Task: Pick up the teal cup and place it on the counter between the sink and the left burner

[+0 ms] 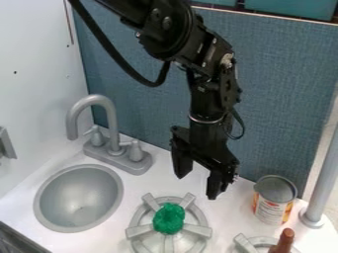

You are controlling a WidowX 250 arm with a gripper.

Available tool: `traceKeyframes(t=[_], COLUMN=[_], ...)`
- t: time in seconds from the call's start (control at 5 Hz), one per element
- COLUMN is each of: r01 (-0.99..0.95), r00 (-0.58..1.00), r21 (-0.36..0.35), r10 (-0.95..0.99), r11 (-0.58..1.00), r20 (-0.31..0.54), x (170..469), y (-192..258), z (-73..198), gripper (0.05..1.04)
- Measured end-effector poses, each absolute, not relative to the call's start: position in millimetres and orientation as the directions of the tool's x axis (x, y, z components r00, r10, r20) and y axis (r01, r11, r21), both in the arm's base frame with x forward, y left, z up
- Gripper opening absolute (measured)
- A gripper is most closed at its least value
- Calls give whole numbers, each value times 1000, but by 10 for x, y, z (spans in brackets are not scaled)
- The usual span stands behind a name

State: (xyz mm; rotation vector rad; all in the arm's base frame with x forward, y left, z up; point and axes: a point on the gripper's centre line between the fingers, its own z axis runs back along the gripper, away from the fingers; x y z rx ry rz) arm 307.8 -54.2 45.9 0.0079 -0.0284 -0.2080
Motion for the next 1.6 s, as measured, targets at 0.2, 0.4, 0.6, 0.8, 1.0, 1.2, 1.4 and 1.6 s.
traceKeyframes(t=[0.2, 0.4, 0.6, 0.8, 1.0, 1.2, 1.4, 1.6], r01=[208, 240, 312, 358, 384, 399, 393, 375], r00=[978, 970, 950, 933, 923, 917, 919, 927], r21=[10, 26, 62, 89, 95, 50, 35, 54], r10=[-208, -238, -309, -353, -380, -398, -392, -373], r11=[978, 970, 948, 930, 918, 916, 919, 925], r20=[-2, -56, -55, -68, -60, -28, -36, -51], x=[3035, 2742, 2468, 2305, 2304, 2324, 2338, 2375], y=[-539, -518, -574, -596, -689, -784, -816, -798], z=[363, 238, 221, 96, -36, -181, -303, -441], gripper=[1001, 1001, 1001, 1001, 1001, 1001, 1001, 1001])
